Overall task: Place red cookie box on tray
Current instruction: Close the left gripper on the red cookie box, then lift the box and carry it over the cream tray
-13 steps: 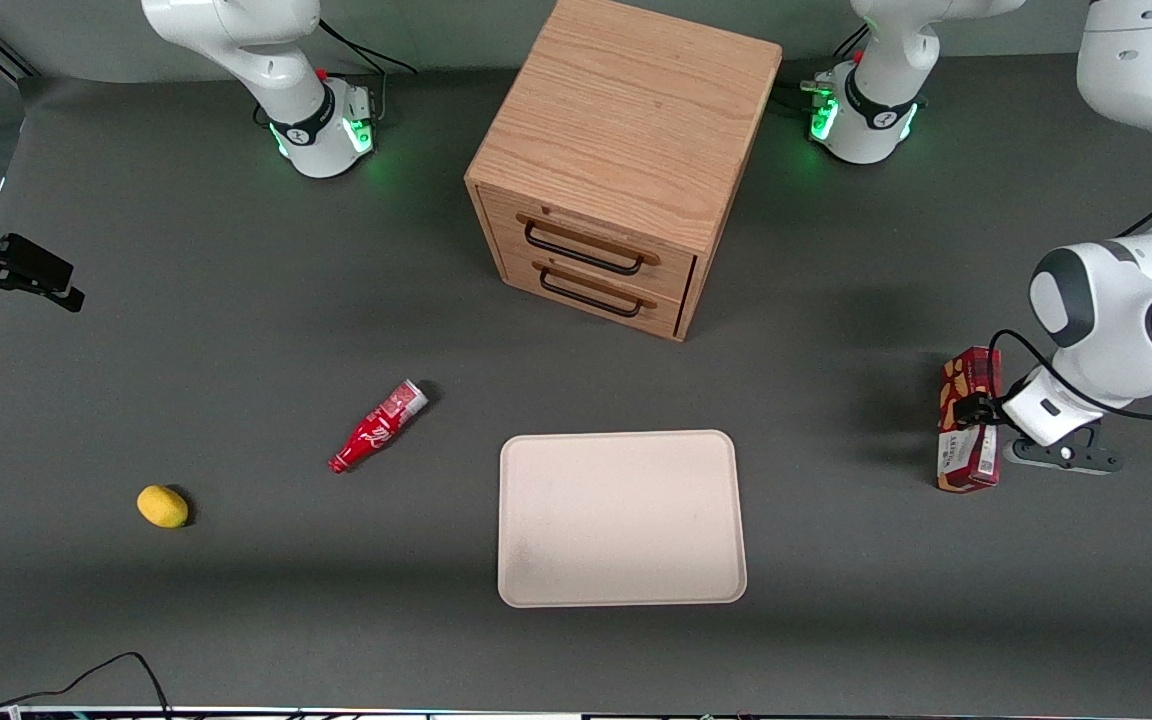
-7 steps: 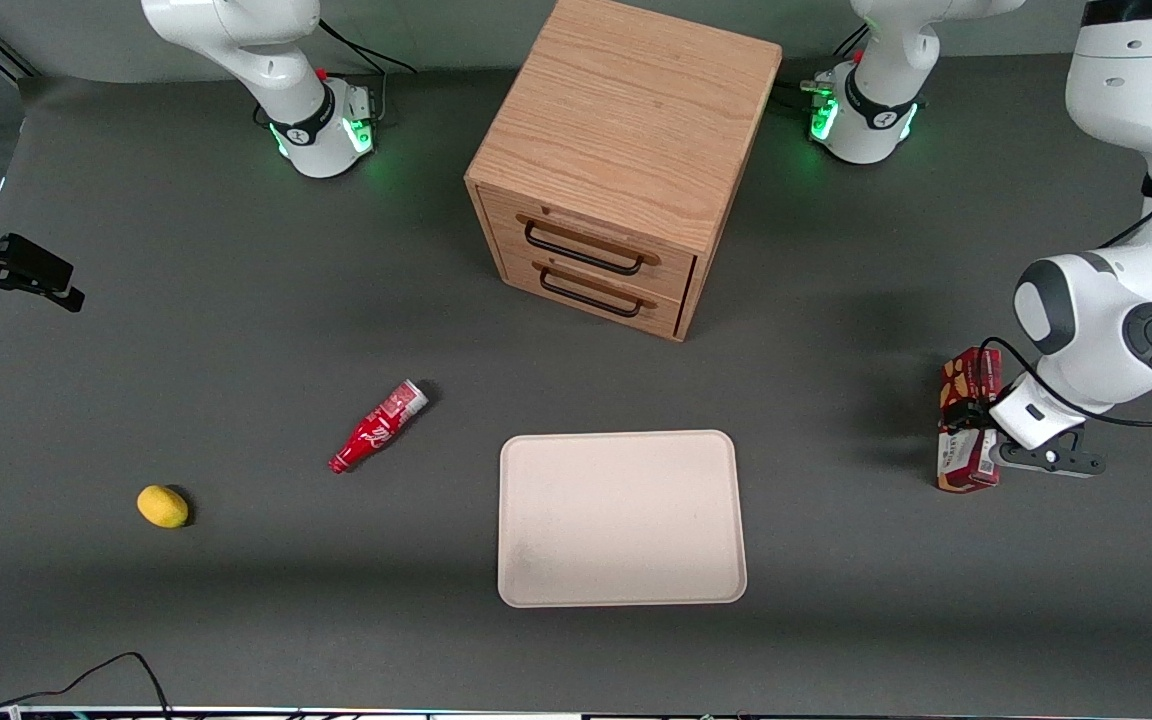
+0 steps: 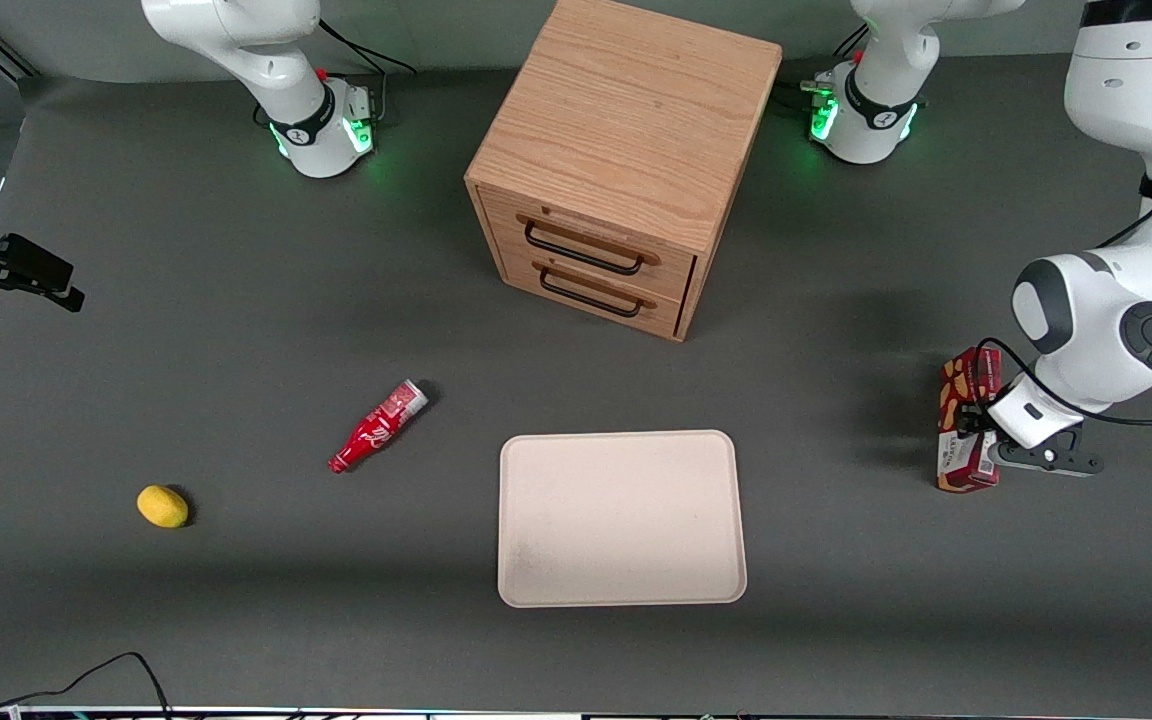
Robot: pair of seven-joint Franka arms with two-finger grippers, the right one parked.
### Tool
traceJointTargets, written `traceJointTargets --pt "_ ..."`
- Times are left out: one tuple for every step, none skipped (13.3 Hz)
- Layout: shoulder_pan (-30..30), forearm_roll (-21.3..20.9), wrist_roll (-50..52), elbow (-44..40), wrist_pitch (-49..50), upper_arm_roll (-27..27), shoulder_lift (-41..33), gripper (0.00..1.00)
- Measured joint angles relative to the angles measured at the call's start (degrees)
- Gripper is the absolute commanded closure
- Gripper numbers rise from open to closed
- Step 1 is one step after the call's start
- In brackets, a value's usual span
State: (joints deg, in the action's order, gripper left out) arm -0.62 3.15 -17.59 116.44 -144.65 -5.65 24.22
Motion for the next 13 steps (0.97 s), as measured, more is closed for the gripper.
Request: traceJointTargets --pt "0.0 0.0 0.0 0.0 0.0 0.0 0.0 1.00" --pt "0.0 0.0 0.0 0.0 0.0 0.0 0.0 1.00" --pt "0.0 0.1 0.0 0.0 0.0 0.0 0.0 1.00" --pt "0.0 0.1 -0.1 0.0 0.0 0.0 0.0 1.00" --pt "0.0 0.1 -0.1 0.0 0.0 0.0 -0.1 1.00" --pt "0.0 0.1 -0.1 -0.1 0.0 0.0 -0.2 1.00" --pt "0.0 0.1 -0.1 -0.3 0.2 0.1 -0.7 1.00" --pt "0.0 0.1 -0.1 -0.9 1.7 0.2 -1.7 1.00" --pt "0.1 0.1 -0.1 -2.5 5.9 0.3 -3.2 1.00" --pt "0.2 0.2 -0.1 -5.3 12.3 0.5 -5.0 1.00" --pt "0.4 0.2 -0.1 -8.8 19.7 0.6 -6.9 1.00" --pt "0.6 0.2 -0.1 -12.7 26.9 0.7 -8.7 1.00" --pt "0.8 0.2 -0.1 -16.7 33.4 0.7 -10.2 1.00"
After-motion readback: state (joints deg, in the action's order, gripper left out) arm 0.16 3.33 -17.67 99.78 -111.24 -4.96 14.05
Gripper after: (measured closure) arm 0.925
